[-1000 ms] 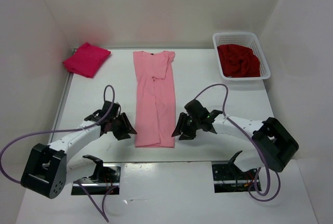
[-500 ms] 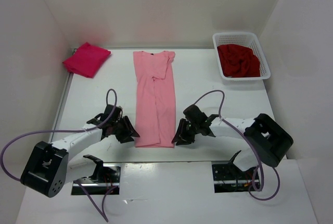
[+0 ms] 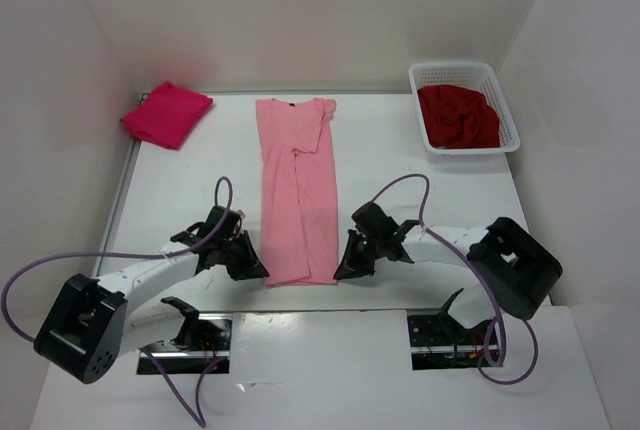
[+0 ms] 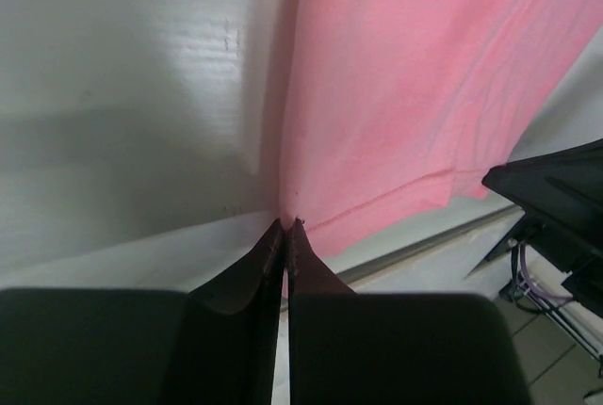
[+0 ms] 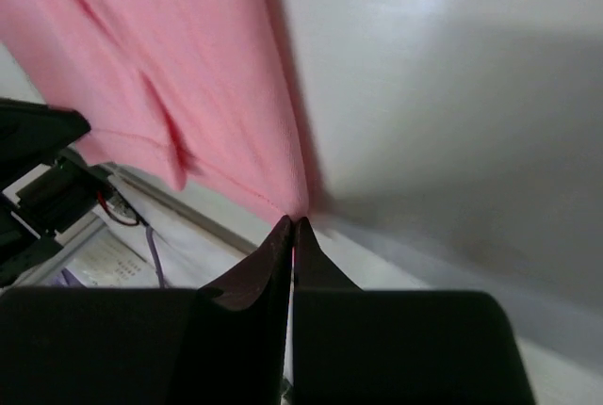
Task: Fold and stack the t-shirts
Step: Grab the bottom of the folded rectangular tshirt with both arms, then fold the folded rectangular tshirt in 1/3 of the way
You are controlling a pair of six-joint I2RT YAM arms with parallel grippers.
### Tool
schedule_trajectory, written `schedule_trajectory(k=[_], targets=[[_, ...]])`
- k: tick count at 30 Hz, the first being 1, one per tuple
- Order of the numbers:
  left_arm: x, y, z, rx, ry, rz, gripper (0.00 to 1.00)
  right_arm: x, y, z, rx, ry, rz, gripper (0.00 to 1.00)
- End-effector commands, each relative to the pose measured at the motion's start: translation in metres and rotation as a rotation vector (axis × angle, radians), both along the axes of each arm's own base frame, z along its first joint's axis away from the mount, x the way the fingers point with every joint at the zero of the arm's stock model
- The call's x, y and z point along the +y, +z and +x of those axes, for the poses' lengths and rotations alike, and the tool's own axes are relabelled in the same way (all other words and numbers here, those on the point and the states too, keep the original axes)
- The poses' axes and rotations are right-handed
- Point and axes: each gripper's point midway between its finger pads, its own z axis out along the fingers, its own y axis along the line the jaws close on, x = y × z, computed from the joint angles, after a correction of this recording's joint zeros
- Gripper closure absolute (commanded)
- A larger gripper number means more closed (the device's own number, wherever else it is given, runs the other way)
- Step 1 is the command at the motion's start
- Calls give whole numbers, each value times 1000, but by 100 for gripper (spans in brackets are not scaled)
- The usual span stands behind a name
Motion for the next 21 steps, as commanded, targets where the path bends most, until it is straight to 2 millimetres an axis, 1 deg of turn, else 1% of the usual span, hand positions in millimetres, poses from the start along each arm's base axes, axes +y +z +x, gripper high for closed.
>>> schedule_trajectory(k=[1, 2, 3, 4, 5, 6, 7, 8, 9, 10, 11, 12, 13, 14, 15, 16, 17, 18, 19, 20, 21], targets=[[-10, 15, -19, 40, -77, -59, 95, -2, 18, -18, -14, 37, 34, 100], [-14, 20, -22, 42, -97, -71, 97, -4, 20, -29, -1, 48, 30, 100], [-14, 25, -27, 57, -105, -83, 99, -6, 25, -34, 17, 35, 43, 100], [-19, 37, -26, 39, -137, -111, 100, -7, 40, -37, 0, 37, 84, 100], [-21, 42, -27, 41, -154, -123, 100, -8, 47, -39, -11, 37, 95, 100], [-19, 45, -32, 63, -164, -109, 100, -15, 49, -45, 14, 27, 78, 100], [-19, 53, -32, 50, -188, -113, 100, -13, 62, -39, -26, 26, 90, 100], [-19, 66, -27, 36, -193, -101, 100, -21, 70, -30, -37, -11, 87, 100], [-19, 73, -22, 16, -195, -88, 100, -21, 83, -17, -88, -3, 99, 100], [-18, 80, -14, -18, -191, -68, 100, -22, 91, -8, -113, -4, 108, 100], [-22, 94, -1, -61, -186, -72, 100, -28, 89, 9, -117, -37, 85, 100], [-22, 98, 7, -75, -173, -67, 100, -28, 100, 25, -176, -14, 83, 100], [-27, 101, 20, -107, -169, -70, 100, -30, 103, 37, -196, -17, 75, 100], [-25, 108, 36, -142, -143, -77, 100, -30, 109, 65, -226, -41, 70, 100], [-24, 105, 48, -147, -121, -67, 100, -31, 110, 77, -259, -17, 55, 100], [-22, 104, 64, -195, -107, -61, 100, -33, 112, 94, -290, -26, 41, 100], [-11, 105, 82, -215, -61, -55, 100, -32, 112, 120, -301, -44, 30, 100], [-6, 96, 94, -200, -41, -42, 100, -30, 114, 134, -322, -39, 27, 100], [-1, 105, 117, -261, -32, -30, 100, -32, 111, 148, -345, -32, -4, 100], [4, 106, 131, -283, -15, -11, 100, -27, 108, 170, -344, -32, -14, 100], [13, 97, 148, -268, 11, 15, 100, -29, 106, 184, -349, -41, -12, 100]])
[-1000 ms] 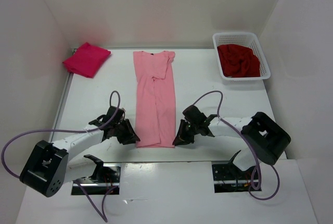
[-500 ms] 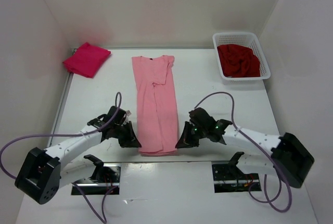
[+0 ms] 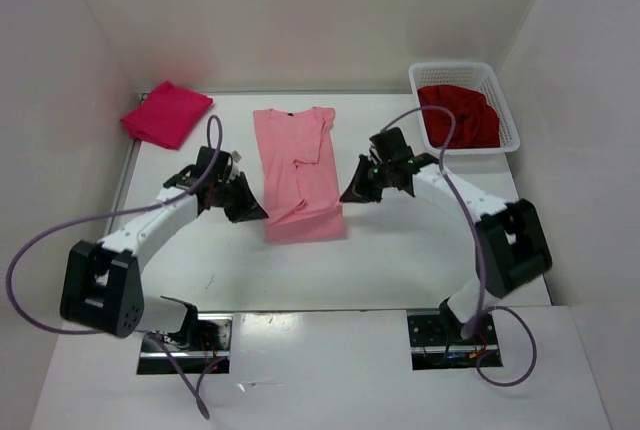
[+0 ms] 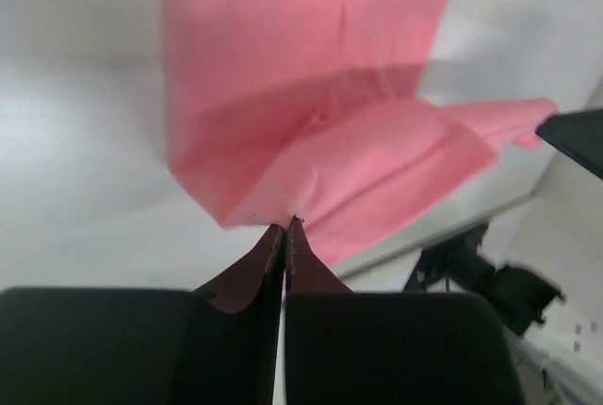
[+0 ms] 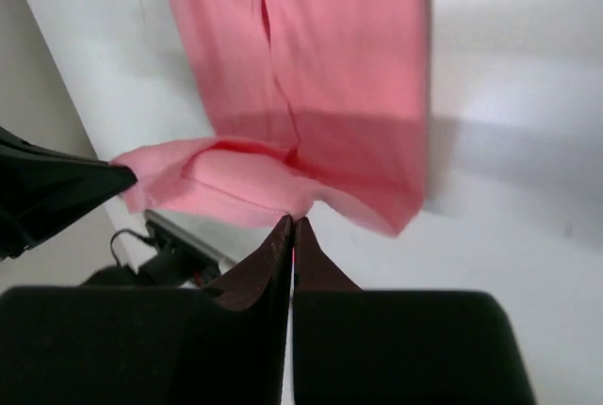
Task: Fold and stack the t-shirts
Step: Fold the folded rectangular tshirt in 1/3 of the way
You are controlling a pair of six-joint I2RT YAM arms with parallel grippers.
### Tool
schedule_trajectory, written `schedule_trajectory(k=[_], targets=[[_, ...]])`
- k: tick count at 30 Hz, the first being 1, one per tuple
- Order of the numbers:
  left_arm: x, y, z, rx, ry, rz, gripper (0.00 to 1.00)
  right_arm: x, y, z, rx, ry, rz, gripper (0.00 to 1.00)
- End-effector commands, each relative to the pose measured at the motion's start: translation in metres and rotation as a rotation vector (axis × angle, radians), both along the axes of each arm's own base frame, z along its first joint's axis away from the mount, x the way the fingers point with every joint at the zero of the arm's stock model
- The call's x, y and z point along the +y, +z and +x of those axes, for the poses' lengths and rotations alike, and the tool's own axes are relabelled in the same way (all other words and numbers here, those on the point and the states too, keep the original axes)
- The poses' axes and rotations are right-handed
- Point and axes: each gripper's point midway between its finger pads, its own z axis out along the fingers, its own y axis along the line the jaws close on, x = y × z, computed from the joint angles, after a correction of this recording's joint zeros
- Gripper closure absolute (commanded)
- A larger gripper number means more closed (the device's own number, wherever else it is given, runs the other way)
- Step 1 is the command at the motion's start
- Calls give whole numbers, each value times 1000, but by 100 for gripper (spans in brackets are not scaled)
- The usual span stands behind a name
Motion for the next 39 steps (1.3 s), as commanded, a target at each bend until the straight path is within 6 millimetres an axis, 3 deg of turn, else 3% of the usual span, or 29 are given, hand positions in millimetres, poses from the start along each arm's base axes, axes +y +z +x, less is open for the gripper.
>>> schedule_trajectory(k=[1, 2, 4, 5, 6, 8, 9, 10, 13, 17, 18, 19, 22, 23, 25, 26, 28, 29, 31, 32, 33, 34, 35, 38, 39], targets=[[19, 6, 66, -136, 43, 61, 100, -1, 0, 56, -110, 42, -46, 100], [20, 4, 88, -147, 44, 78, 98, 3, -5, 74, -102, 33, -50, 100], [21, 2, 112, -162, 53, 91, 98, 1, -10, 93, -103, 26, -34, 100], [21, 0, 121, -159, 59, 100, 98, 8, 1, 108, -130, 31, -15, 100], [22, -5, 138, -160, 70, 101, 98, 7, -12, 118, -101, 26, -15, 100], [23, -19, 149, -132, 76, 119, 98, 12, -4, 138, -136, 27, -23, 100], [26, -14, 163, -159, 93, 121, 98, 13, -21, 146, -113, 19, -42, 100], [27, -15, 168, -161, 99, 129, 98, 12, -15, 157, -123, 18, -46, 100], [35, -31, 181, -138, 124, 158, 97, 15, -36, 176, -96, 22, -53, 100], [42, -46, 191, -116, 139, 156, 83, 18, -54, 186, -58, 24, -65, 98], [36, -38, 196, -140, 124, 125, 76, 19, -51, 189, -66, 23, -63, 93], [35, -29, 198, -166, 121, 112, 63, 18, -51, 190, -69, 18, -70, 89], [39, -2, 201, -246, 144, 120, 59, 18, -38, 191, -93, 17, -62, 73], [38, 28, 201, -324, 160, 96, 59, 17, -24, 193, -124, 8, -63, 70], [39, 60, 191, -397, 175, 70, 59, 12, -15, 188, -140, -5, -74, 64], [38, 52, 181, -378, 176, 55, 59, 10, 7, 185, -186, -8, -59, 62], [23, 53, 159, -366, 144, 10, 60, 9, 0, 167, -184, 2, -59, 57], [9, 32, 139, -317, 109, 0, 60, 14, 12, 154, -200, 19, -51, 56], [-5, 19, 118, -261, 112, -50, 61, 15, -9, 130, -165, 39, -70, 54], [-12, 13, 114, -262, 115, -69, 63, 17, -11, 119, -156, 52, -73, 58], [-21, -3, 96, -225, 96, -75, 63, 21, -30, 104, -121, 63, -77, 64], [-26, -6, 92, -219, 92, -84, 63, 23, -33, 98, -113, 66, -75, 77], [-25, -12, 95, -213, 99, -74, 63, 20, -50, 90, -74, 68, -91, 82], [-26, -28, 100, -198, 86, -31, 64, 24, -79, 82, -24, 98, -130, 87], [-27, -42, 98, -173, 77, -6, 64, 25, -89, 76, -5, 121, -147, 87]])
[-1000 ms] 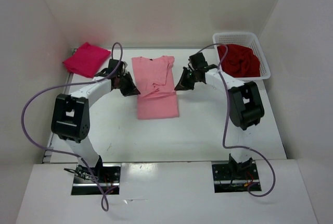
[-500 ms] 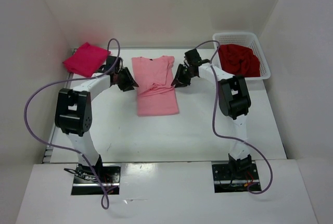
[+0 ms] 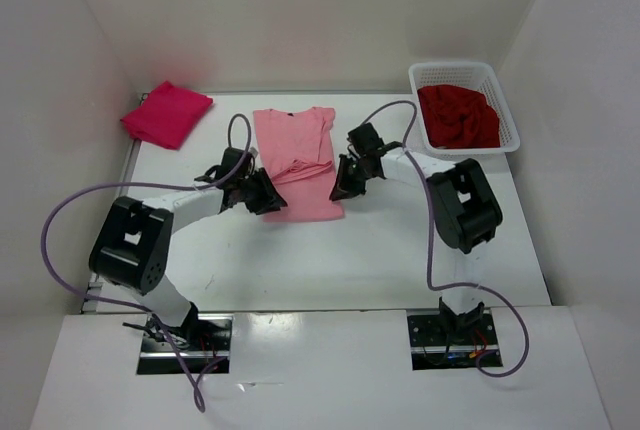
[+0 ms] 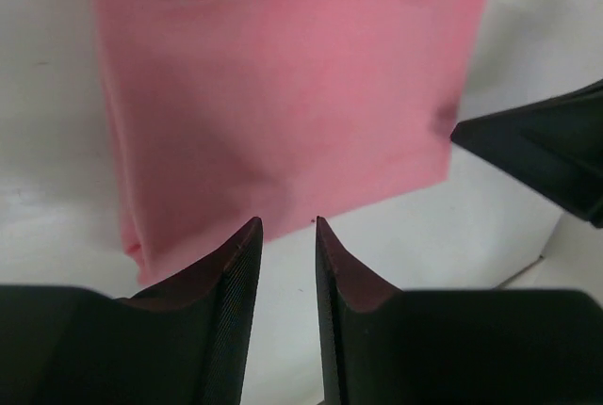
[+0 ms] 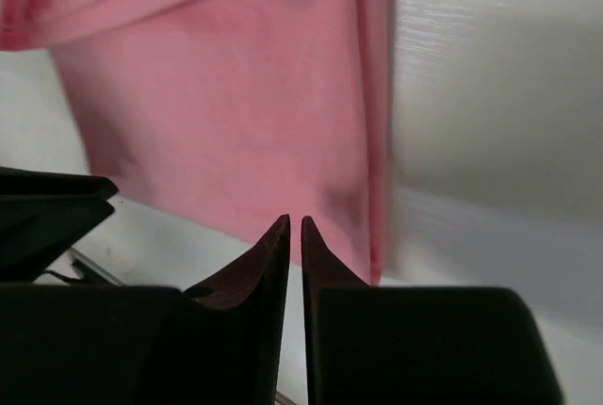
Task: Fold and stack the t-shirts
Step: Fold the folded rectangular tshirt in 1/3 of the way, then grab one side of the 2/3 rectangular tshirt with both arms
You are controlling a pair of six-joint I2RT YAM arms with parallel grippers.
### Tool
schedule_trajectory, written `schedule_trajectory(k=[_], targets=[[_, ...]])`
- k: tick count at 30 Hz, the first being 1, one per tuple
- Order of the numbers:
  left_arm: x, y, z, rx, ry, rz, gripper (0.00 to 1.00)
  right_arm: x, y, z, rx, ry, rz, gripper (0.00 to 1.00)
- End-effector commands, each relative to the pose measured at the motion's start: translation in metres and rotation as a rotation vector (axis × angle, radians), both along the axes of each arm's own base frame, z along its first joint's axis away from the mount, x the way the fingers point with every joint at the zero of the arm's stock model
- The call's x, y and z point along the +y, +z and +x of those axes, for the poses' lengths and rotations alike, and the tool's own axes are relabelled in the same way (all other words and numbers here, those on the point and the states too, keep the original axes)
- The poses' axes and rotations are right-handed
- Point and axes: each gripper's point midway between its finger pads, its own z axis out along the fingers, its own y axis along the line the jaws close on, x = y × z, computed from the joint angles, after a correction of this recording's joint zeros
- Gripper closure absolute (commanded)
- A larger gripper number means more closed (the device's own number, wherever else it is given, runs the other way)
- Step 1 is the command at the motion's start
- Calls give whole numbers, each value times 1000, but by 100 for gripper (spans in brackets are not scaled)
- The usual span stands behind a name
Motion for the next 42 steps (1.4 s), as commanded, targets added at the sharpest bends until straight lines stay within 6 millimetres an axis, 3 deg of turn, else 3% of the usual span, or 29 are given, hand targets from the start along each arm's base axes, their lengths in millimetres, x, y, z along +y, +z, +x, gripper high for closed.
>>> schedule_trajectory(k=[1, 3, 5, 9, 10, 13, 16, 19, 21, 24, 27, 28, 29, 30, 34, 42], targets=[[-1, -3, 22, -40, 29, 13, 64, 2, -38, -9, 40, 42, -47, 87], [-2, -24, 16, 10, 10, 38, 64, -1, -52, -15, 70, 42, -81, 90], [-5, -32, 9, 32, -2, 46, 64, -13, -66, -27, 95, 13, -123, 93], [-9, -52, -23, 78, -29, 78, 64, -26, -70, -53, 112, -30, -143, 95], [-11, -60, -37, 111, -51, 92, 64, -30, -82, -72, 157, -16, -158, 95], [-12, -61, -56, 129, -76, 101, 64, -32, -86, -108, 214, -19, -160, 96], [-2, -60, -78, 143, -77, 107, 64, -19, -76, -141, 221, 14, -138, 96], [11, -51, -89, 115, -58, 139, 61, -19, -62, -148, 209, 6, -120, 95], [19, -38, -95, 84, -48, 158, 59, -22, -45, -140, 154, -15, -131, 92], [34, -18, -93, 28, -14, 204, 52, -22, -17, -116, 71, -34, -116, 88], [42, 6, -86, -41, 17, 191, 45, -22, -1, -116, 51, -34, -80, 82], [42, 10, -86, -53, 19, 185, 44, -23, -2, -122, 69, -38, -69, 75], [44, 5, -91, -39, 26, 184, 44, -22, 4, -124, 56, -40, -44, 71], [45, -1, -94, -19, 24, 192, 44, -25, -4, -130, 72, -59, -40, 64], [39, -23, -106, 50, 16, 153, 44, -27, -15, -151, 118, -59, 8, 53], [40, -41, -100, 84, 34, 178, 44, -24, -32, -162, 159, -50, 46, 49]])
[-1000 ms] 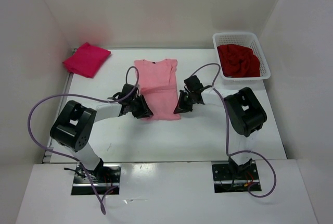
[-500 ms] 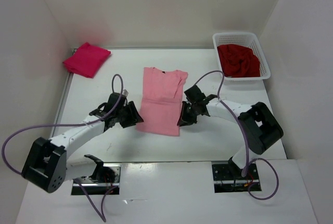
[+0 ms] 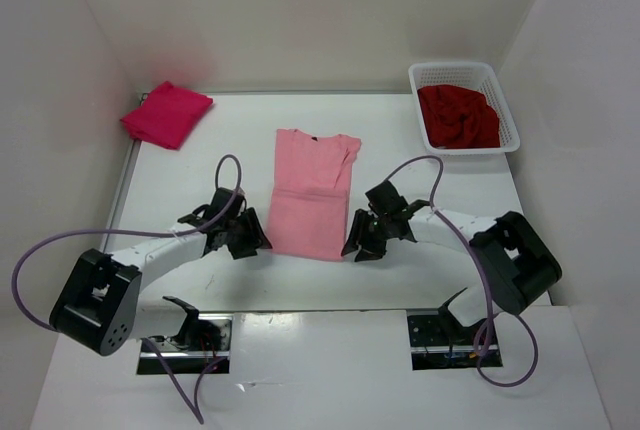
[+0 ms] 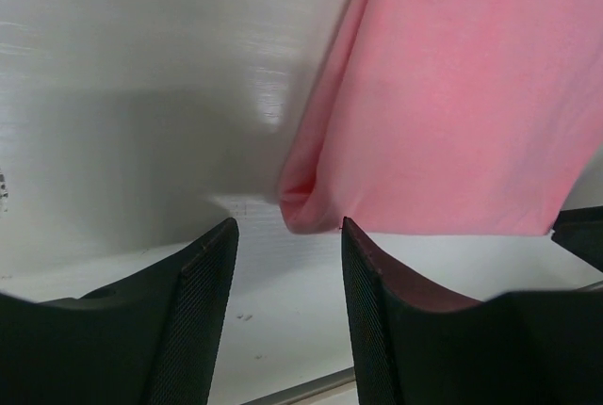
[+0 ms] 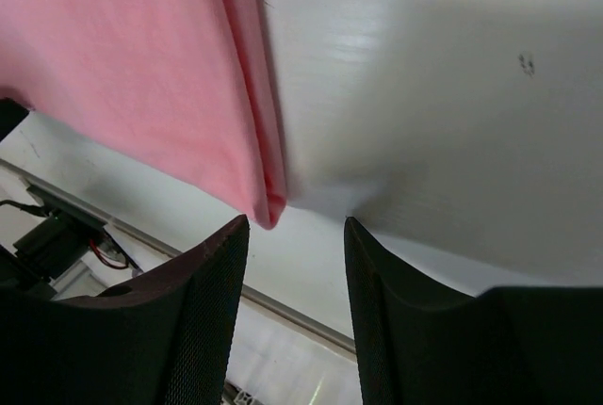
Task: Fold and stack the t-shirts
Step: Grab one side of the 2/3 rectangular tshirt with both arms
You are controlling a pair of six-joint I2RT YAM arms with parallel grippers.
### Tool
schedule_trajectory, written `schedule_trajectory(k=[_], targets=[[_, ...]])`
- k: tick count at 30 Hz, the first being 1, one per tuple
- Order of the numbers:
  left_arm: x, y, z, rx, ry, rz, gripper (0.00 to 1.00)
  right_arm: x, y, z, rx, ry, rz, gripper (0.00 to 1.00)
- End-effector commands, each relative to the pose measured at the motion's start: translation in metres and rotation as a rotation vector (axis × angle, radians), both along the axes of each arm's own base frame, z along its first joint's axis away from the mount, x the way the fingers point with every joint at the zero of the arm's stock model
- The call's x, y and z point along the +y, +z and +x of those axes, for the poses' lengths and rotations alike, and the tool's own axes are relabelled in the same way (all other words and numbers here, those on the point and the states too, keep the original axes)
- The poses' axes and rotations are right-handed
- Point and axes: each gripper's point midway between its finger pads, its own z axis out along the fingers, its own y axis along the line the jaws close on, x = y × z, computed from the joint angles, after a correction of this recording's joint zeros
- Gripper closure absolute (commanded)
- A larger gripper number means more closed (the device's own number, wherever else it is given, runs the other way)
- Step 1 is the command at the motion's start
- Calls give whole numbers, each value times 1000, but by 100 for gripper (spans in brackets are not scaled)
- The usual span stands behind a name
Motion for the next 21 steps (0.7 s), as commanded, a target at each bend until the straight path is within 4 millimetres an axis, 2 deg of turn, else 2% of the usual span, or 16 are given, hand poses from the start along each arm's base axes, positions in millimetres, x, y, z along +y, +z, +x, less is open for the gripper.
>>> schedule_trajectory(k=[1, 4, 6, 9, 10, 13, 14, 17, 18, 21], targets=[[-2, 0, 13, -30, 18, -4, 44, 11, 1, 9, -34, 0, 55, 49], [-2, 0, 20, -52, 37, 0, 44, 14, -7, 4, -18, 16, 58, 49], [-2, -5, 20, -38, 44, 1, 48, 14, -14, 4, -3, 16, 49, 50], [-6, -7, 27, -45, 30, -5, 55, 14, -20, 5, 10, 8, 44, 60], [-8, -11, 26, -34, 16, -7, 65, 13, -21, 6, 6, 4, 37, 68], [-11, -7, 29, -44, 1, -18, 78, 12, -22, 4, 13, 4, 32, 81], [-12, -3, 30, -57, 1, -23, 83, 13, -19, 5, 6, 4, 37, 90], [-11, 5, 28, -70, 1, -28, 88, 9, -10, 5, -15, -6, 28, 100], [-14, 7, 23, -62, -25, -44, 91, 6, -10, 3, -21, -11, 19, 100], [-15, 16, 9, -51, -64, -66, 100, -3, 9, -6, -56, -9, 26, 100]])
